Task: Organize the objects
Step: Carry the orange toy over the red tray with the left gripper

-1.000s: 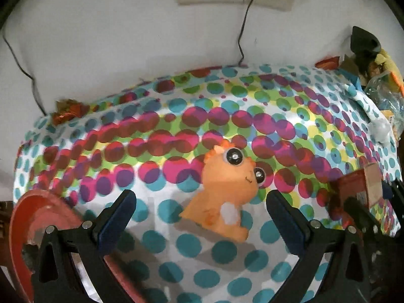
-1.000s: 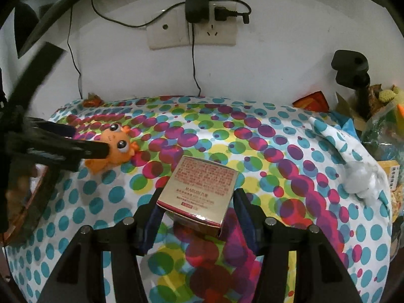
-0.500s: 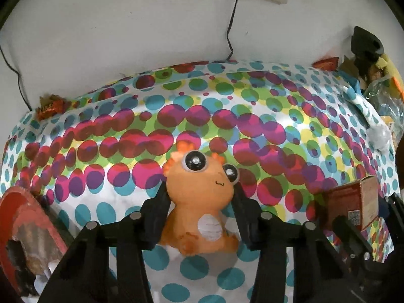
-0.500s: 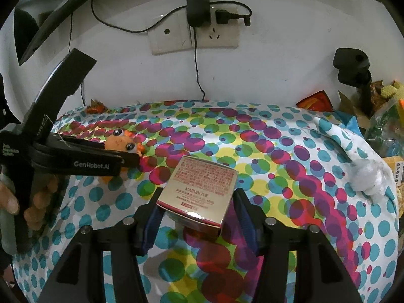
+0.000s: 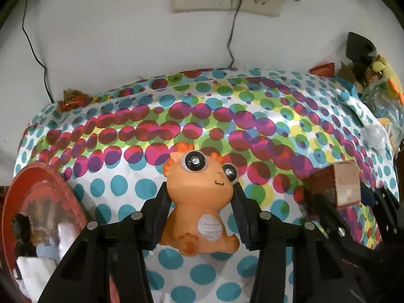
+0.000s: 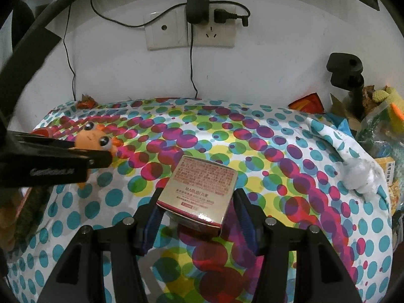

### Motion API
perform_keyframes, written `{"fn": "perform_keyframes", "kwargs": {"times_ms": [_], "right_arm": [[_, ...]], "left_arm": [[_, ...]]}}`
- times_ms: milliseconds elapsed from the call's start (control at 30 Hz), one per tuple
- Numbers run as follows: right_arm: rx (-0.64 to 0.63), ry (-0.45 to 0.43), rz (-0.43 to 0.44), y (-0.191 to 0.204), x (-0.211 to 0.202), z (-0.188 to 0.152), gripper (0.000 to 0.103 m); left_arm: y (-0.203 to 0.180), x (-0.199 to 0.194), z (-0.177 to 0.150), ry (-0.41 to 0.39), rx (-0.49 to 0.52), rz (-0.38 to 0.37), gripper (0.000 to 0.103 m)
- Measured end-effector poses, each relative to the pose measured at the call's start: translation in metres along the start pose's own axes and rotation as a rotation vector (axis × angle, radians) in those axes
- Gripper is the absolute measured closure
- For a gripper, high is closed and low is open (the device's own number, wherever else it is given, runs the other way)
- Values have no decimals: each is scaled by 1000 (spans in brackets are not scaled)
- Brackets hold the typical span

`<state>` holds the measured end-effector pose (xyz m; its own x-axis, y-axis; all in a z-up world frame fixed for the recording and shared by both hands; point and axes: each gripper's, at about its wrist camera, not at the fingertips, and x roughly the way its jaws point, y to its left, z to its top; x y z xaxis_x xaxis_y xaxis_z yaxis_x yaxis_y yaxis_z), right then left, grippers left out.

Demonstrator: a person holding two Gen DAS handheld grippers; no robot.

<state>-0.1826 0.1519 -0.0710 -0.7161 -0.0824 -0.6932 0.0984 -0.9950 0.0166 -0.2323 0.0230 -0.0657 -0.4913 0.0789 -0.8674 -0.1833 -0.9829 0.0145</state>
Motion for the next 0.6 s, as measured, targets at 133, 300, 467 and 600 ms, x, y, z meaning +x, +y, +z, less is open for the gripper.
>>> {"fn": "perform_keyframes", "kwargs": {"times_ms": [133,300,467,600], "right_arm": [[-8,0,-24,2,0,0,47],[-7,-14,-41,1,-3,-1,47],[19,-18,-56,-3,-4,1,47],[34,-5,-62,-6,-1,1,47]], "left_arm": [[-3,-13,-10,-14,-17,-6,59],[-6,-31,-22,-40,-14,11,59],[-2,-47,-35,-48,-19,34,59],[4,-62,-44,-61,-17,44,59]]}}
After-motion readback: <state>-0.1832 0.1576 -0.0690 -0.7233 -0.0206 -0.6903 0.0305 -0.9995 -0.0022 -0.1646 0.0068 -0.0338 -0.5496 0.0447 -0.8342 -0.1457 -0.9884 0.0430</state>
